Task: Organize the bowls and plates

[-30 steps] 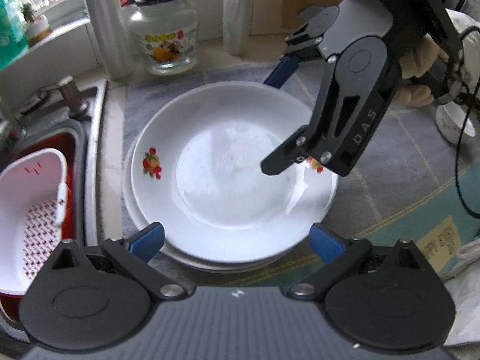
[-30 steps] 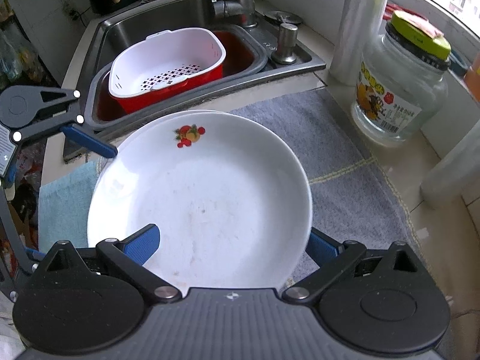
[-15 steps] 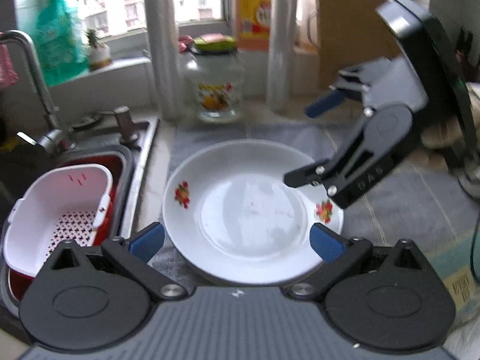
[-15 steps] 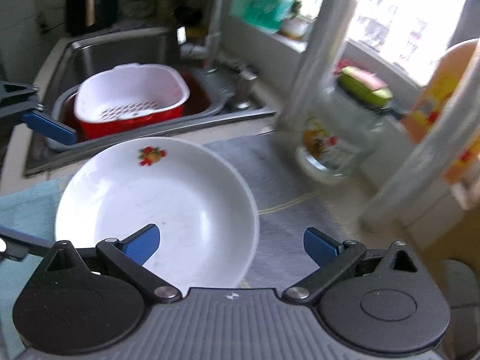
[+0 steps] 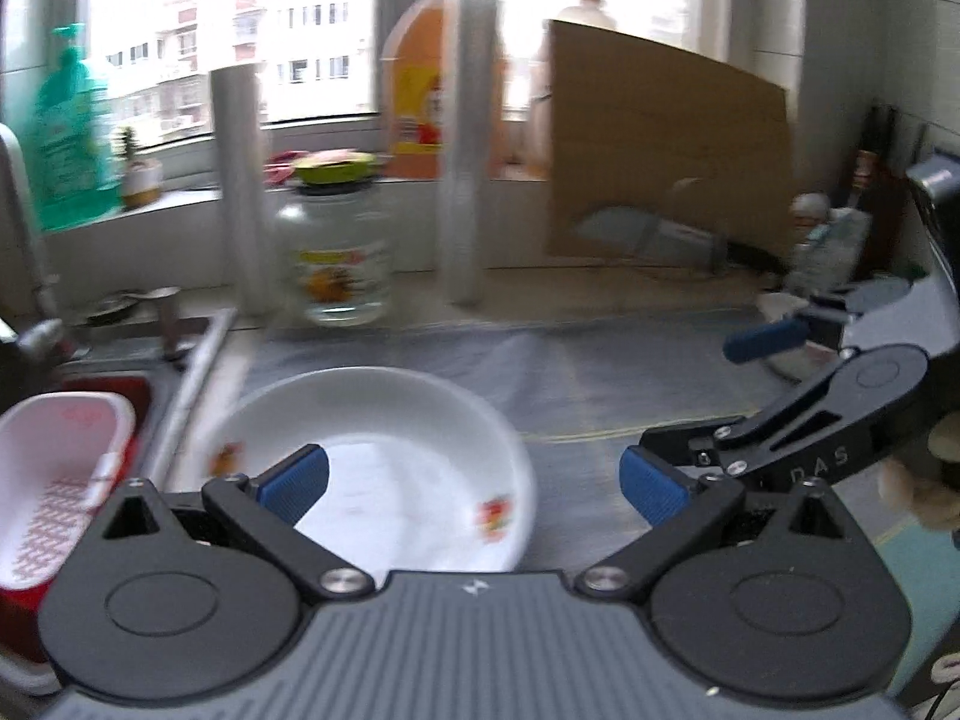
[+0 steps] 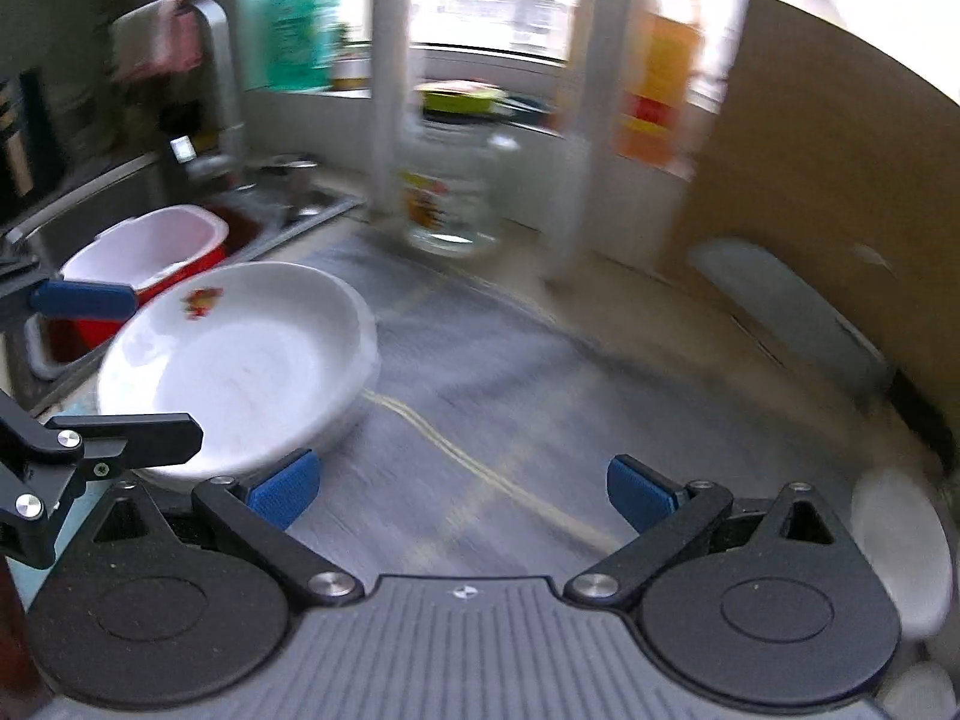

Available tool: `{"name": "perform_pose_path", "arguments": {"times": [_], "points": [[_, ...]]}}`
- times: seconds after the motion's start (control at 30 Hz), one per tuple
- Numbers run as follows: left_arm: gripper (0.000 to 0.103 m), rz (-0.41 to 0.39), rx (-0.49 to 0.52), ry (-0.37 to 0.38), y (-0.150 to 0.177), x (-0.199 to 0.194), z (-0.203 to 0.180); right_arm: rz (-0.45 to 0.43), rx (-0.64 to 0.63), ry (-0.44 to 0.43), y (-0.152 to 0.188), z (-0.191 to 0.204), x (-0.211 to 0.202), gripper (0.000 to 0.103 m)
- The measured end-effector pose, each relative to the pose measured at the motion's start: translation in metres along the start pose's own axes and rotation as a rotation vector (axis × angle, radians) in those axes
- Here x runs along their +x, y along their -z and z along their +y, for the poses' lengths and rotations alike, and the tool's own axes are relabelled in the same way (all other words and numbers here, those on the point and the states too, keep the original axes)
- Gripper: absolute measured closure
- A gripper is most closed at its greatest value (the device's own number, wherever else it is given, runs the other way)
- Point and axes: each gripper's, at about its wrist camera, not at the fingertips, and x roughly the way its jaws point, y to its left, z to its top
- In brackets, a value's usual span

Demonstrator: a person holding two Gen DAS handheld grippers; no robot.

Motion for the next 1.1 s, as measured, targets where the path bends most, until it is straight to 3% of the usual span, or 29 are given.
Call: {"name": "perform_pose_path", "arguments": {"times": [0.2,0.53,0.87,1.1], "points": [[0.001,0.03,0.027,0.132,-0.001,0.014,-0.052,-0.019,0.12,0.113,0.036,-0.055,-0.034,0.0],[0.001,0.041,0.125,0.219,0.005,0.033,-0.169,-0.052,0.259,0.219,0.107,-0.153,-0.094,0.0],[0.001,0.071,0.196,0.271,0.014,0.063,-0.267,-0.047,0.304,0.178,0.155,-0.224,-0.122,0.0],[0.001,0.08,0.232,0.277,0.019,0.082,-0.301,-0.032,0.326,0.092,0.16,-0.244,-0.117,0.0]]}}
